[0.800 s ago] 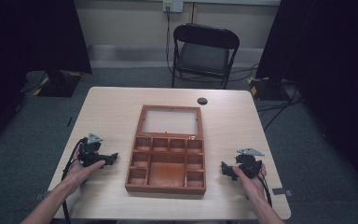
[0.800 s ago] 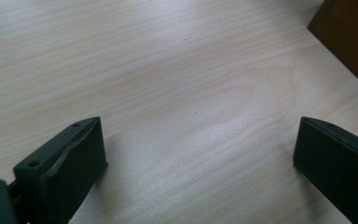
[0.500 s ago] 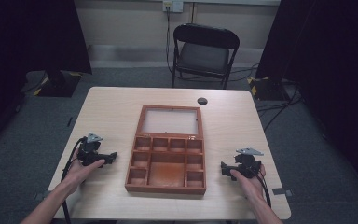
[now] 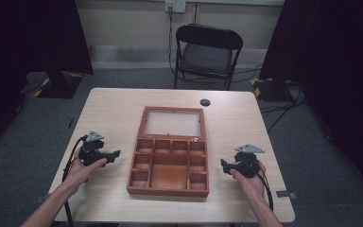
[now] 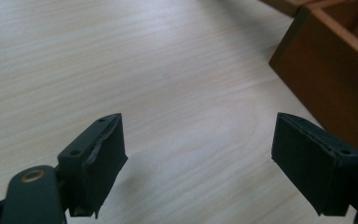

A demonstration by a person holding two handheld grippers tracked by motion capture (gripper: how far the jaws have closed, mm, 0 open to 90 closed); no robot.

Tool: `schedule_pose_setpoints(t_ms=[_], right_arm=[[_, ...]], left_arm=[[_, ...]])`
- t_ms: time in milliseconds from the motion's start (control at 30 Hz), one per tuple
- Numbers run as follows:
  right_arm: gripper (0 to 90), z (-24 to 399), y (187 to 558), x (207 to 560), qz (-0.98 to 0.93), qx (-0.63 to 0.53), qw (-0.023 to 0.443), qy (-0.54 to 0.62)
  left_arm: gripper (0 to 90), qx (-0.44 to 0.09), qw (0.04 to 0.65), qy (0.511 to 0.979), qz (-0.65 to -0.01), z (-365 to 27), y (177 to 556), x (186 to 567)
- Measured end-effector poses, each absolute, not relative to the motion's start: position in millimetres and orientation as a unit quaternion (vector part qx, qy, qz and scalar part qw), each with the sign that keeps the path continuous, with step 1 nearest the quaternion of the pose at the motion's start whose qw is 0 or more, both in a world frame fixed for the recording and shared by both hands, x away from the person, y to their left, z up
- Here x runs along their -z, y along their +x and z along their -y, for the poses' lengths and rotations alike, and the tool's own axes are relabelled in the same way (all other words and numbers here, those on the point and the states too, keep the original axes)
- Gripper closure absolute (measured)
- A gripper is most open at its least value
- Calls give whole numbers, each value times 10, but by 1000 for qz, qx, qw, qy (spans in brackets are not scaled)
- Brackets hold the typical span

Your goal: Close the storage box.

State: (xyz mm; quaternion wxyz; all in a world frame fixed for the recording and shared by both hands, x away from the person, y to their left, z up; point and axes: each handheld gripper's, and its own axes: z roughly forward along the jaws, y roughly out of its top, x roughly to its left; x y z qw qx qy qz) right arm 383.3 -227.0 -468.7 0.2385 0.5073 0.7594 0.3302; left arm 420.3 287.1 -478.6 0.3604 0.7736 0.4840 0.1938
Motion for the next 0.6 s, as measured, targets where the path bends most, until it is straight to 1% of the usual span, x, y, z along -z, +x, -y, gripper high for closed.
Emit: schedule_pose_setpoints(t_ms=[33, 167, 233, 300, 367, 433, 500, 567, 600], right_arm=[[199, 2263, 3846, 4674, -759, -331, 237, 508], [198, 2234, 3969, 4627, -758, -342, 201, 518], [196, 2211, 4019, 4607, -762, -342, 199, 513], [194, 2181, 4090, 4582, -761, -352, 193, 510], [160, 2156, 4145, 4563, -762, -357, 187, 508], [159, 2120, 4212, 4546, -763, -361, 181, 504], [157, 2087, 4266, 4532, -767, -362, 181, 498], [157, 2054, 4333, 4513, -767, -370, 179, 493], [153, 2030, 4379, 4501, -767, -372, 175, 493]], left_arm=[[167, -202, 358, 778, -476, -2851, 4229, 4785], [161, -188, 355, 791, -462, -2754, 4300, 4748], [160, -194, 363, 786, -461, -2712, 4308, 4731], [163, -186, 376, 787, -453, -2672, 4329, 4727], [166, -172, 368, 802, -437, -2640, 4361, 4698], [172, -174, 379, 800, -432, -2631, 4381, 4648], [177, -184, 397, 781, -445, -2624, 4415, 4622], [183, -174, 386, 789, -445, -2608, 4495, 4589], [180, -183, 388, 785, -446, -2590, 4554, 4555]])
